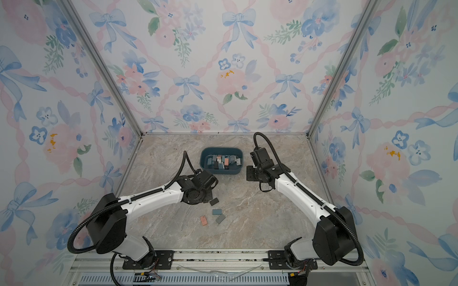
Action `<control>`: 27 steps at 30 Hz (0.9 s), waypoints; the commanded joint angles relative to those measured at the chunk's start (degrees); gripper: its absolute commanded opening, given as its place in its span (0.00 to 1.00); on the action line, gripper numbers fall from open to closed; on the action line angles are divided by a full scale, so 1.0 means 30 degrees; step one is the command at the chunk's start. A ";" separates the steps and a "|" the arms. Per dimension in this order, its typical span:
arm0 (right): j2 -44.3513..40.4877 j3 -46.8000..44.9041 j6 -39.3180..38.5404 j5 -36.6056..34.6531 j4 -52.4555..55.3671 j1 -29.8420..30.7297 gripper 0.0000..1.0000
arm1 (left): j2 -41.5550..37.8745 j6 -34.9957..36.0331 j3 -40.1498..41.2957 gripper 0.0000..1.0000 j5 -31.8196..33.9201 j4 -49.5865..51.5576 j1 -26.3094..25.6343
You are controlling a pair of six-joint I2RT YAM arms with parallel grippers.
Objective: Put the eraser in the storage box
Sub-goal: Pick up the eraser from the center of the board, then place the eraser in the storage box.
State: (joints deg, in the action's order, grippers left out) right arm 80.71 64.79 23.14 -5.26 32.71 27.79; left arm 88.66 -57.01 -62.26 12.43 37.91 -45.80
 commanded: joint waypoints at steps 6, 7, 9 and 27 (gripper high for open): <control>-0.0294 -0.0435 0.0518 0.0300 0.0003 -0.0211 0.52 | 0.2011 0.4568 -0.5602 0.20 0.0959 0.0285 0.2546; -0.0380 -0.0515 0.0603 0.0365 -0.0026 -0.0222 0.52 | 0.2672 0.4970 -0.6430 0.20 0.0905 0.0283 0.2782; -0.0516 -0.0638 0.0737 0.0474 -0.0007 -0.0213 0.52 | 0.4087 0.5657 -0.8047 0.20 0.0720 0.0284 0.3138; -0.1925 -0.1618 0.1476 0.0492 0.0696 -0.0137 0.52 | 1.3649 0.7073 -1.5902 0.20 -0.2497 0.0288 0.4691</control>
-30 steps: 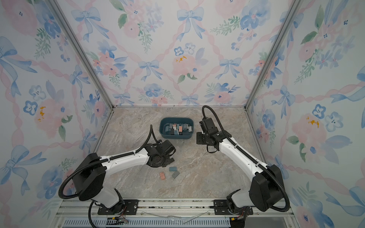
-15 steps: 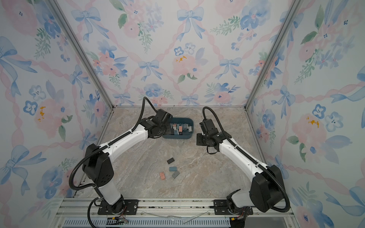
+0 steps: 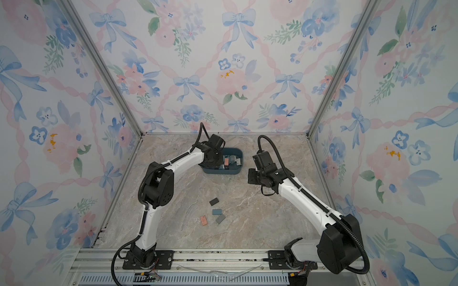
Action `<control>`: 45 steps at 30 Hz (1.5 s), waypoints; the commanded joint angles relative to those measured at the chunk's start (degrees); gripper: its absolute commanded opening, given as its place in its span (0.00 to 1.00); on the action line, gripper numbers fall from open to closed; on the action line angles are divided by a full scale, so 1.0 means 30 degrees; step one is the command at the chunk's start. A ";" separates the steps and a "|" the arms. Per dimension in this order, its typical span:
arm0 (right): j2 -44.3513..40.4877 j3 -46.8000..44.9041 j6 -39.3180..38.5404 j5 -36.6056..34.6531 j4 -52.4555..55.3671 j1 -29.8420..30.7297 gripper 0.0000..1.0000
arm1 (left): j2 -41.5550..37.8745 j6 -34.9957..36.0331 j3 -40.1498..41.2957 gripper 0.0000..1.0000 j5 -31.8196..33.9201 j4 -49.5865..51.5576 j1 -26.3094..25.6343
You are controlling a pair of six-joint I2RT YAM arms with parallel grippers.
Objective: Put the eraser in the storage box
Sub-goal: Place the eraser in the storage box, then pick up the eraser from the center of the board.
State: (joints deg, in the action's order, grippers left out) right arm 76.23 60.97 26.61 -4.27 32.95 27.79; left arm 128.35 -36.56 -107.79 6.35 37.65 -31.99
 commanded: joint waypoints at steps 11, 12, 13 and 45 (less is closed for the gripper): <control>-0.0887 -0.0100 0.0298 0.0063 0.1118 0.0026 0.53 | 0.0360 0.0040 -0.1190 0.44 -0.0173 0.0370 0.0088; -0.0886 0.0026 0.0305 -0.0007 0.1296 0.0105 0.53 | 0.0162 0.0092 -0.1190 0.45 -0.0126 0.0374 0.0115; -0.0930 0.0190 0.0342 -0.0108 0.1464 0.0231 0.53 | -0.0054 0.0125 -0.1163 0.45 -0.0072 0.0370 0.0116; 0.3978 0.0761 0.4034 -0.0796 0.0821 0.8059 0.68 | -1.6041 0.0106 1.0331 0.47 0.5124 -0.1967 -0.1686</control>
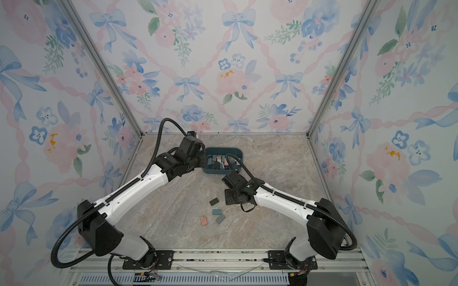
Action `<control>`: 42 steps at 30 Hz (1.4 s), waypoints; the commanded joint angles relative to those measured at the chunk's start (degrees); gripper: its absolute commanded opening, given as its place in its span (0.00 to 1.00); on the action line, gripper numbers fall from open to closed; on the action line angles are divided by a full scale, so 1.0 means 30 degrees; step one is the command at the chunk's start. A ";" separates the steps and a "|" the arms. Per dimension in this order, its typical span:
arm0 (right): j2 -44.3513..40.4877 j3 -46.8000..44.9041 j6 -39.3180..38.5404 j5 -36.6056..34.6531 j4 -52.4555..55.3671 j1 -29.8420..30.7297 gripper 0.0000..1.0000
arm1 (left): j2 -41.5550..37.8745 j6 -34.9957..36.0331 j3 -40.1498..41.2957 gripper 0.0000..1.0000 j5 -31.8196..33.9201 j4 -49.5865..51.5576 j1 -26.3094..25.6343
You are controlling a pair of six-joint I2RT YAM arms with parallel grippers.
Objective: Put the eraser in the storage box
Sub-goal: Pick up the eraser from the center of the board.
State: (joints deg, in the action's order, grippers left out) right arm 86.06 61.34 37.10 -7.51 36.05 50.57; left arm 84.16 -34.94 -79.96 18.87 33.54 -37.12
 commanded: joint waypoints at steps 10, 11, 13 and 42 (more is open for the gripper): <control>0.4674 0.2763 0.0271 0.2243 -0.1268 0.0840 0.74 | -0.4992 -0.1534 0.4456 0.48 0.1540 -0.0615 0.0129; 0.5034 0.3104 0.0177 0.2550 -0.1256 0.0855 0.73 | -0.5236 -0.1618 0.4678 0.48 0.1553 -0.0627 0.0156; 0.5625 0.3569 0.0060 0.3262 -0.1361 0.0894 0.74 | -0.5559 -0.1761 0.4991 0.48 0.1589 -0.0616 0.0180; 0.9381 0.5743 0.0907 0.5850 -0.1926 0.0774 0.66 | -0.7571 -0.2221 0.6710 0.49 0.1857 -0.0596 0.0707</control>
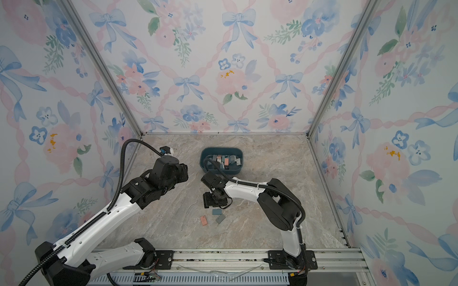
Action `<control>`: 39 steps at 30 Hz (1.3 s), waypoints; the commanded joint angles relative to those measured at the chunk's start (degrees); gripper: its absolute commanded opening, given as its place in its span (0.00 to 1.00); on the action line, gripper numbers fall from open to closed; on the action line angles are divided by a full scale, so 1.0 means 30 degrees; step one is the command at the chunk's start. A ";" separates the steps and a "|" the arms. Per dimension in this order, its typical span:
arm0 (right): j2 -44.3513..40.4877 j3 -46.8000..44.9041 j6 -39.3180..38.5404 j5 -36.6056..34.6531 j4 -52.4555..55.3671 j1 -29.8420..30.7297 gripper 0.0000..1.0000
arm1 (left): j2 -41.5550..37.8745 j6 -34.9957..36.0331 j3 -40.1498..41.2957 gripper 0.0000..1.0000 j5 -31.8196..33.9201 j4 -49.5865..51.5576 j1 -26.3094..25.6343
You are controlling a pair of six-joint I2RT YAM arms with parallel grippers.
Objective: Put the eraser in the storage box
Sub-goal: Pick up the eraser from the center of the board.
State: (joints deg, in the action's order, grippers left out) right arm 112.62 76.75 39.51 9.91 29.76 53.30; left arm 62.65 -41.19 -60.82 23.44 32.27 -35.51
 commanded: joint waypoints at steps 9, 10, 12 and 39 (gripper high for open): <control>0.1648 0.2620 -0.0987 -0.1676 0.2182 -0.0157 0.64 | -0.0714 -0.0208 0.0627 0.49 0.0390 -0.0152 0.0349; 0.1765 0.2840 -0.1096 -0.1900 0.2415 -0.0159 0.64 | -0.0761 -0.0211 0.0665 0.49 0.0395 -0.0151 0.0351; 0.1976 0.3240 -0.1106 -0.2301 0.2801 -0.0159 0.64 | -0.0786 -0.0200 0.0700 0.49 0.0411 -0.0151 0.0409; 0.3769 0.5536 -0.3119 -0.5267 0.6249 0.1093 0.32 | -0.0865 -0.0482 0.1212 0.49 0.0124 -0.0166 0.0673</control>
State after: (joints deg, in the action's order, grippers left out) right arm 122.93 92.95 30.59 -4.99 45.69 56.12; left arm 60.90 -41.89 -57.95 23.59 32.27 -34.04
